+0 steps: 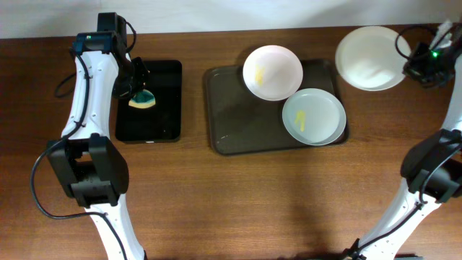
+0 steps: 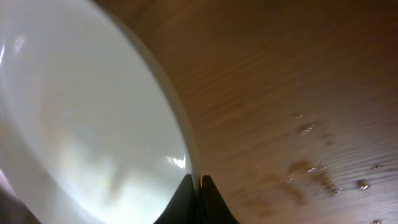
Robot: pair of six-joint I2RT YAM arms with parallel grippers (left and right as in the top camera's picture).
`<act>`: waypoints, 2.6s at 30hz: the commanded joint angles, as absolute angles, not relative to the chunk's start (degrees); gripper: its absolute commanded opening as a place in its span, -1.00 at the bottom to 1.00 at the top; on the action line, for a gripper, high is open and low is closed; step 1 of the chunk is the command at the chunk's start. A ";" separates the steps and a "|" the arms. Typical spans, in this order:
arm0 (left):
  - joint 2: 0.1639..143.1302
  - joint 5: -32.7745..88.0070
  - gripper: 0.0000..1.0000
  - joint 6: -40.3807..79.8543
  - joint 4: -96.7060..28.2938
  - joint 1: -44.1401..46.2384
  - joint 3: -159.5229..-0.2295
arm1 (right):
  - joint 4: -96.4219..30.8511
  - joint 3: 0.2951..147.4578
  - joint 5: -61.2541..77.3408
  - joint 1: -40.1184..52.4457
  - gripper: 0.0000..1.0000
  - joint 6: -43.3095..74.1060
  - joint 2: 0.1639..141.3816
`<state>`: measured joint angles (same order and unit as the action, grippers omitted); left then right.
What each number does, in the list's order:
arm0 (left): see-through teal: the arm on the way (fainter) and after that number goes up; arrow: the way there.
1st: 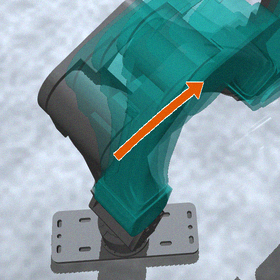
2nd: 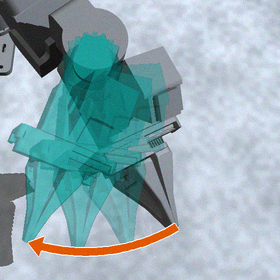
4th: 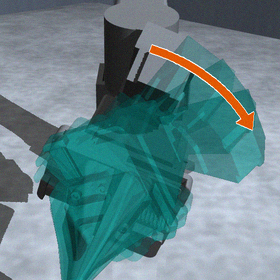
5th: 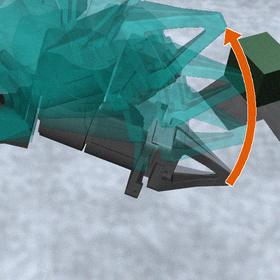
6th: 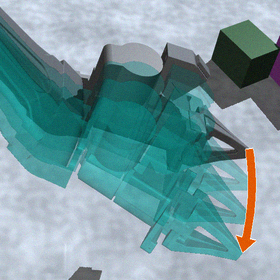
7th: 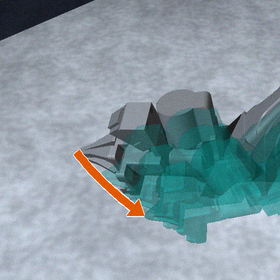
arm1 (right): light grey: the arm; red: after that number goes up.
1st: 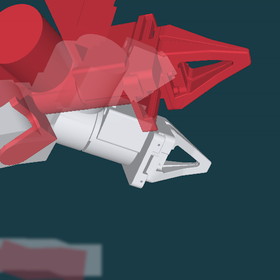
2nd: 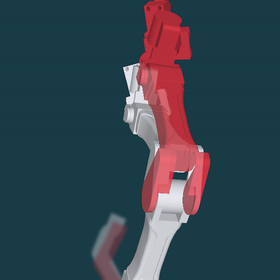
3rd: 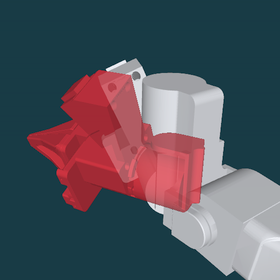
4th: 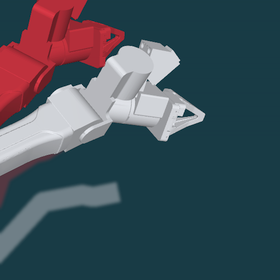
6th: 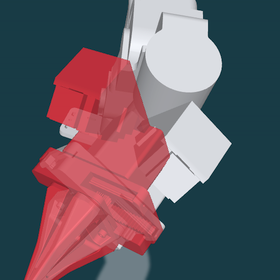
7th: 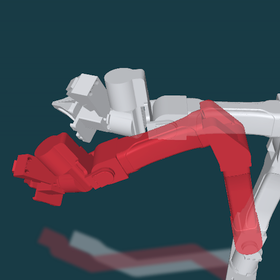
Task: Clean dirty plates on tray and stack at the side
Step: 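Lift the cream plate with the right gripper and place it right of the tray, then move the right gripper to the pink plate rim and grip it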
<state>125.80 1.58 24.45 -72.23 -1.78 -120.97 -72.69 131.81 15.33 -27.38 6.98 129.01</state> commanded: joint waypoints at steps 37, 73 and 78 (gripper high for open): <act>124.81 2.22 -1.00 23.49 -71.64 -1.13 -121.54 | -47.72 116.60 11.33 -5.65 0.93 7.46 123.37; 124.81 2.22 -1.00 23.46 -71.83 -1.13 -121.54 | -43.57 116.49 18.94 4.49 -0.92 6.22 139.87; 124.81 2.22 -1.00 23.44 -71.70 -1.13 -121.54 | -48.38 117.91 20.82 7.29 -0.92 5.48 139.74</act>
<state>125.80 1.56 24.43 -71.79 -1.26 -120.99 -46.33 116.33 18.04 4.67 6.22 139.57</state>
